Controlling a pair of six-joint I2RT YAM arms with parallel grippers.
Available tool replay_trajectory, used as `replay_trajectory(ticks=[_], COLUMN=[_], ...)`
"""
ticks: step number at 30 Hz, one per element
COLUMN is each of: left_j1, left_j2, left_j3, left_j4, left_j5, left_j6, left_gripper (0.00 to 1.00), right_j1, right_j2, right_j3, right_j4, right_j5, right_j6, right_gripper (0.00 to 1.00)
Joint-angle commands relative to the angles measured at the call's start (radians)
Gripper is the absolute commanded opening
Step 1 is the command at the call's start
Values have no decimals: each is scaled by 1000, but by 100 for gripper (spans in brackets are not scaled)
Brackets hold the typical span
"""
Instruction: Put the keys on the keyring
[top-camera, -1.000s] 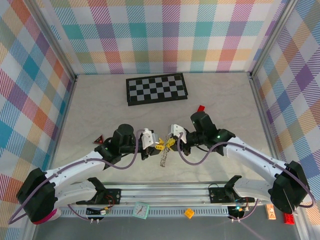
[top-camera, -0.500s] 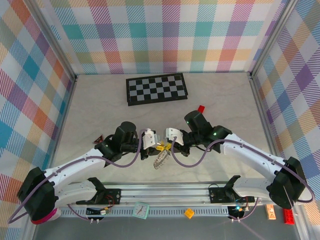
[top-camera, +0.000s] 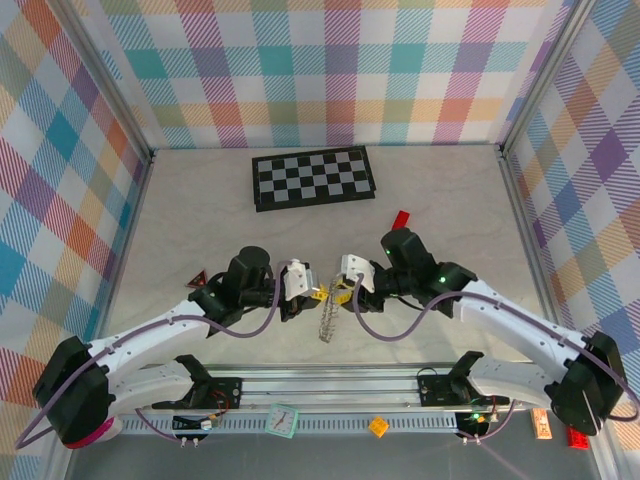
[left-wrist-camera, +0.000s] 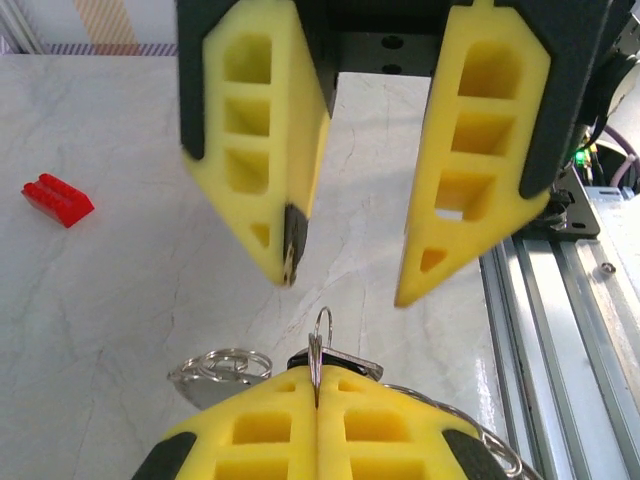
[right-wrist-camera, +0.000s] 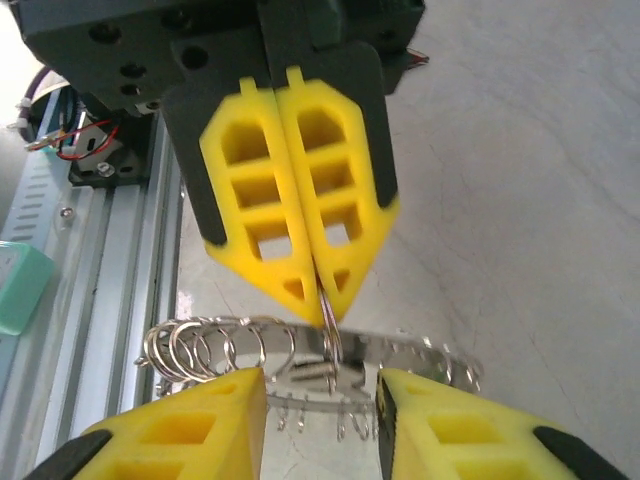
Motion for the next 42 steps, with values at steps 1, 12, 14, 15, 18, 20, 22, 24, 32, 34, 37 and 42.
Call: replay_trajectory(ticks=[1, 12, 14, 15, 18, 20, 22, 24, 32, 34, 37, 42], left_j1=[-4, -4, -4, -4, -4, -4, -4, -5, -4, -4, -4, -4], left_j2=[-22, -8, 0, 3, 8, 7, 4, 6, 4, 2, 0, 2], left_j3=[-43, -100, -99, -99, -101, -102, -104, -104, -92, -92, -89, -84], left_j4=[167, 307, 318, 320, 333, 332, 331, 328, 327, 324, 317, 317], left_j5=[-6, -38, -33, -29, -21, -18, -10, -8, -2, 1, 7, 18], left_j6=[-63, -143, -153, -155, -162, -164, -162, -163, -174, -178, -179, -191], left_gripper=[0, 0, 0, 0, 0, 0, 0, 0, 0, 0, 0, 0], right_j1=[-6, -6, -5, -5, -5, -5, -6, -5, 1, 4, 6, 7], right_j2=[-61, -180, -172, -167, -140, -125, -122, -121, -60, -51, -39, -14], right_j3=[-64, -179, -179, -177, -167, -157, -153, -155, -126, -122, -119, -110], right_j4=[86, 120, 138, 149, 178, 188, 206, 225, 229, 239, 259, 268], right_j5=[35, 88, 48, 32, 6, 36, 62, 61, -1, 9, 22, 25], right_j6=[139, 304, 295, 291, 273, 261, 253, 245, 210, 205, 201, 187], right_gripper=[35, 39, 40, 40, 42, 42, 41, 41, 38, 38, 36, 34])
